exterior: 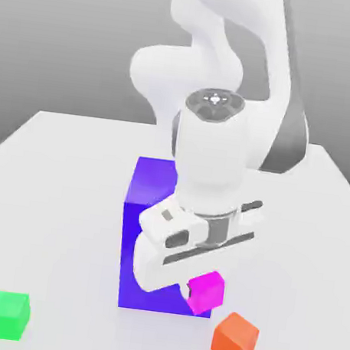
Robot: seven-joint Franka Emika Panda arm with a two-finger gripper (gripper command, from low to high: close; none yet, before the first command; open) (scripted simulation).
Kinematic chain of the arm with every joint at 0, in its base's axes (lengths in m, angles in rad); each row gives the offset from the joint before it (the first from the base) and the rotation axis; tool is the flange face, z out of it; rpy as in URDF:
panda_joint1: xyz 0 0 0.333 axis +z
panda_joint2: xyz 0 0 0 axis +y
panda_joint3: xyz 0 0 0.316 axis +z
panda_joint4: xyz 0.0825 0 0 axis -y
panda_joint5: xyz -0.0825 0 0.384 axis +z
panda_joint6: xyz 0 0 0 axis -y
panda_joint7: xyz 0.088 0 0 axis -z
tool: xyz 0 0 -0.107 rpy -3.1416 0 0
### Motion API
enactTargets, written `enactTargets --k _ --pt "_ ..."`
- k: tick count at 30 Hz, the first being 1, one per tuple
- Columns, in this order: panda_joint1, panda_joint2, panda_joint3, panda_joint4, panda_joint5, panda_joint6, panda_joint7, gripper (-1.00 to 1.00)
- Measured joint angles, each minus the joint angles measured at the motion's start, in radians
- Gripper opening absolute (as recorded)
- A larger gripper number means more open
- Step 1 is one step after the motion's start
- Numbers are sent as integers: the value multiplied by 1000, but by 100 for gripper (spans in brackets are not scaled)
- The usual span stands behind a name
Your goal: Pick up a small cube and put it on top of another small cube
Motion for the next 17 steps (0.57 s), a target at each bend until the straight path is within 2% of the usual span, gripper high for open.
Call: enactTargets --k 9,13,14,17 --pt "-195 79 -216 135 -32 -61 43 -100" --pt "-282 207 -177 178 79 11 -30 -100" --pt "-301 239 -155 182 108 36 -50 100" --pt "-301 239 -155 182 108 36 -50 100"
